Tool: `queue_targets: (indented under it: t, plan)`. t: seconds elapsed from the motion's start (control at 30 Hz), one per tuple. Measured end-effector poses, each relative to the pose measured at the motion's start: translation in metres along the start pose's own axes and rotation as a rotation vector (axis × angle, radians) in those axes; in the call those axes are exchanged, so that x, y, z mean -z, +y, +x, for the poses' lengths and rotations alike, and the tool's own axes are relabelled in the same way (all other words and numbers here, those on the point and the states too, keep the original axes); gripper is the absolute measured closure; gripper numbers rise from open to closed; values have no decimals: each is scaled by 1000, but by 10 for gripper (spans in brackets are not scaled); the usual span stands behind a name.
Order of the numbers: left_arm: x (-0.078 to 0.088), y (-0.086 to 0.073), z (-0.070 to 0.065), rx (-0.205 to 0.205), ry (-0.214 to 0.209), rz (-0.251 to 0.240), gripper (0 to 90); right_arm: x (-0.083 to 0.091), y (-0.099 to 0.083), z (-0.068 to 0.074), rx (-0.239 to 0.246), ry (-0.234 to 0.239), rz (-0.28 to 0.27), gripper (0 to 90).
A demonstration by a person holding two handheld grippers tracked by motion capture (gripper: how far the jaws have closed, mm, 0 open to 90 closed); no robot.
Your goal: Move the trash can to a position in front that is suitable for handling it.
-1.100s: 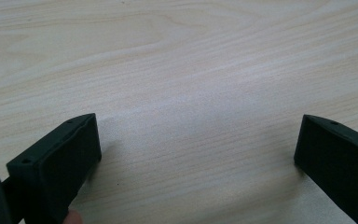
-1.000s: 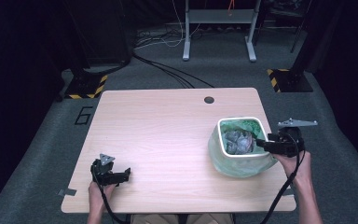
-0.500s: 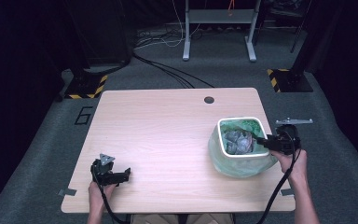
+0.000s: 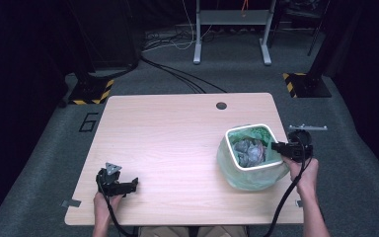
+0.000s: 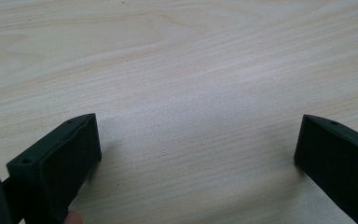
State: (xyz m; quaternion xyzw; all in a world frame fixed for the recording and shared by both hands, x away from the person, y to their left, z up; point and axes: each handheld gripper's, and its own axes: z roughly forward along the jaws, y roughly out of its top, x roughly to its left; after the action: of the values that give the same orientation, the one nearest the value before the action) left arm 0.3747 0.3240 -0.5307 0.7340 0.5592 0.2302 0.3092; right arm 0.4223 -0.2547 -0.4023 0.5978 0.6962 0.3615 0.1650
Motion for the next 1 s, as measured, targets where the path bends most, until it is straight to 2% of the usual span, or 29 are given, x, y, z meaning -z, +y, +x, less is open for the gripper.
queue_targets:
  t: [0.27, 0.57, 1.0]
  plan:
    - [0, 0, 0, 0, 0, 0, 2, -6, 5, 9, -24, -9, 7, 773]
    - [0, 0, 0, 0, 0, 0, 2, -14, 11, 19, -15, -3, 13, 778]
    - [0, 0, 0, 0, 0, 0, 2, -32, 23, 41, -8, 4, 22, 781]
